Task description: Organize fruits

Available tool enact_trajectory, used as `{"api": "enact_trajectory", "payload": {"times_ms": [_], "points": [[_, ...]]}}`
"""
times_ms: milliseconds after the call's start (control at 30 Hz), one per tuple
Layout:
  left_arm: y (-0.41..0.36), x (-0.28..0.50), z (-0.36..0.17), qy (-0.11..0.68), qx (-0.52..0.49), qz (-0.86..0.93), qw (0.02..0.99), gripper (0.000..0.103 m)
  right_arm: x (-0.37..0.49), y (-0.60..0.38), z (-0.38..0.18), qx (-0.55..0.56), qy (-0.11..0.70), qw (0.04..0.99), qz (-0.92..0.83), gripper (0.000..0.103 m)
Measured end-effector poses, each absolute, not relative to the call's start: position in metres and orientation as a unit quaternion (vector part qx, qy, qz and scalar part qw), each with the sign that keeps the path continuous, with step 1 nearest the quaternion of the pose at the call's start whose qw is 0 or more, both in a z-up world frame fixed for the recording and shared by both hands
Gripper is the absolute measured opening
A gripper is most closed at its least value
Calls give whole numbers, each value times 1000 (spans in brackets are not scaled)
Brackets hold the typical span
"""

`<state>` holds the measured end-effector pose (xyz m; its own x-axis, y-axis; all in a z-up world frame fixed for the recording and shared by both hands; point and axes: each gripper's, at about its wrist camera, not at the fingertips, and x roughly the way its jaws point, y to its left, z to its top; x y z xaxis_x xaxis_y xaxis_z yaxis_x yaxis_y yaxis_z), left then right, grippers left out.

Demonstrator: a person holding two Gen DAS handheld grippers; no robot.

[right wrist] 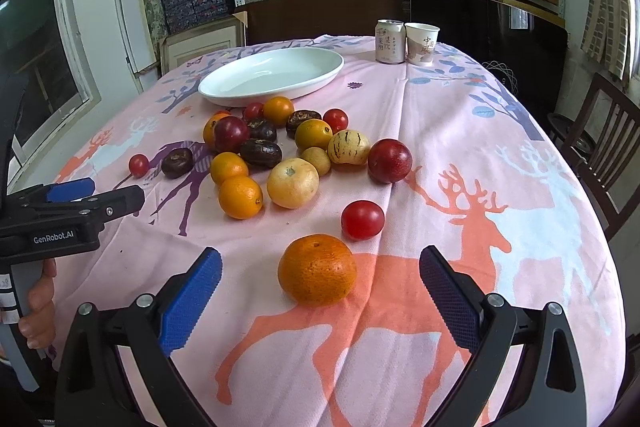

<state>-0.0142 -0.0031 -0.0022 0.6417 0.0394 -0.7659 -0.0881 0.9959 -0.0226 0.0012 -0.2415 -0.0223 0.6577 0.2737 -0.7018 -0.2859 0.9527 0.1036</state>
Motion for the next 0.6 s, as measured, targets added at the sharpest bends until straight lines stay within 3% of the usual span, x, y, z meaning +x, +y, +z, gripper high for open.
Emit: {"api": "enact_trajectory", "payload": {"times_ms": [600], "points": [[-2, -15, -2, 422, -30, 37, 905, 99, 0, -243, -22, -6, 385, 910, 154, 100]]}}
